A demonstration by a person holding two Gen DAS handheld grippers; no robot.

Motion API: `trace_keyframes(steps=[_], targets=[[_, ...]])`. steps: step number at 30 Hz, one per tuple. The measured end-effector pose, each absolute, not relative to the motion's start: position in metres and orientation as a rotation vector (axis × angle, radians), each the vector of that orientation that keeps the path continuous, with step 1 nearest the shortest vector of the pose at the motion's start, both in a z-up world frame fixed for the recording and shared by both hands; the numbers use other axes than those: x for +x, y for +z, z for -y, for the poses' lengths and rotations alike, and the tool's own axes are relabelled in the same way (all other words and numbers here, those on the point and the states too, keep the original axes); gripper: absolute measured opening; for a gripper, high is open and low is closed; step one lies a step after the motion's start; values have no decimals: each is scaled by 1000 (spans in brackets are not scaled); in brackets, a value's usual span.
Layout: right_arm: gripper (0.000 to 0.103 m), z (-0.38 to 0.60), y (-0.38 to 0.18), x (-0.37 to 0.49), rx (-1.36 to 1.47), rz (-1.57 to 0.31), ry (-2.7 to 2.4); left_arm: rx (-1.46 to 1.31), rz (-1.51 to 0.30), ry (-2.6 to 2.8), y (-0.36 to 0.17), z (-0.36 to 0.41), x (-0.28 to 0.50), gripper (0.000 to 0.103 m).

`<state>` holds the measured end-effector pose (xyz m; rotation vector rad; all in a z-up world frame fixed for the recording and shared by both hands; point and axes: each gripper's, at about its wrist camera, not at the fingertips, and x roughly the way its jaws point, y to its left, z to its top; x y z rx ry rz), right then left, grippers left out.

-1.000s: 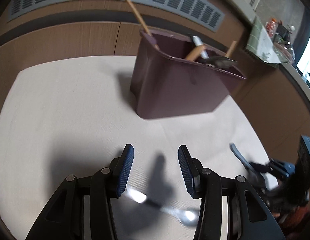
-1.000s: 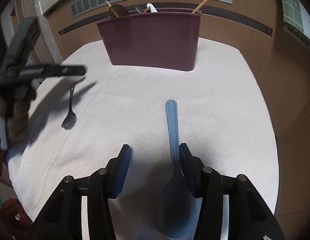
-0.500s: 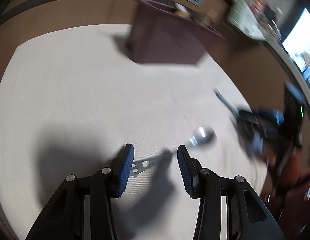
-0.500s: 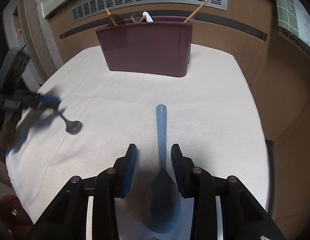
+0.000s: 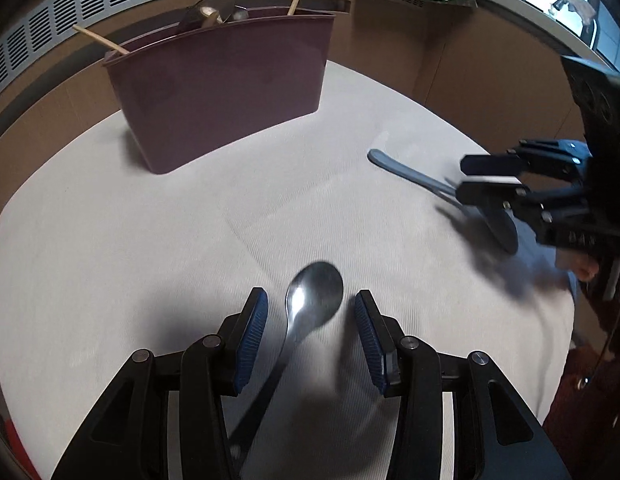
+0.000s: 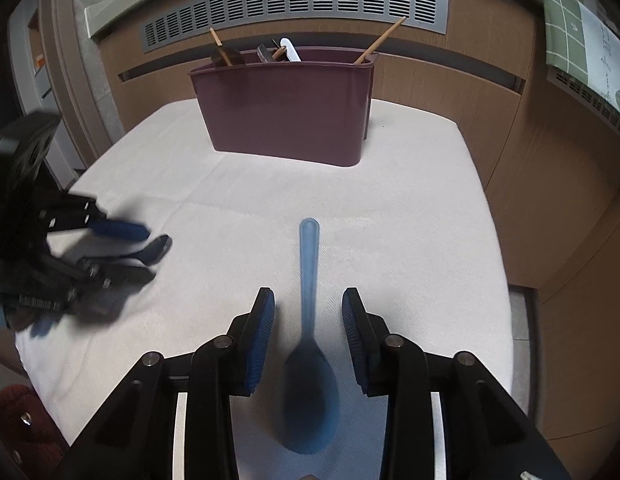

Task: Organize utensils
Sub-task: 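Grasp the metal face-handled spoon with the left gripper while the right gripper holds the blue spoon, then lift both spoons over the maroon caddy and open both grippers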

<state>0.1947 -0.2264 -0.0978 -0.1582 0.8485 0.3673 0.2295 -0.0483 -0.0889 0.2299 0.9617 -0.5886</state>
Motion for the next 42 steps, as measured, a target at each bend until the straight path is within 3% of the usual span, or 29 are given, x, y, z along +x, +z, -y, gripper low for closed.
trace_keyframes(steps=[2, 5, 13, 17, 30, 42], targets=[[32, 229, -101, 197, -155, -859, 362, 252, -965, -566, -90, 53, 232, 44], [32, 231, -103, 204, -129, -883, 370, 268, -965, -500, -90, 54, 231, 30], [25, 211, -111, 237, -178, -926, 361, 100, -978, -398, -91, 24, 232, 30], [10, 199, -110, 241, -237, -926, 342, 110, -982, -397, -89, 23, 228, 30], [10, 200, -62, 205, -192, -712, 381, 208, -1002, -461, -87, 27, 214, 31], [10, 191, -65, 206, -191, -731, 394, 182, -998, -437, -86, 27, 215, 30]])
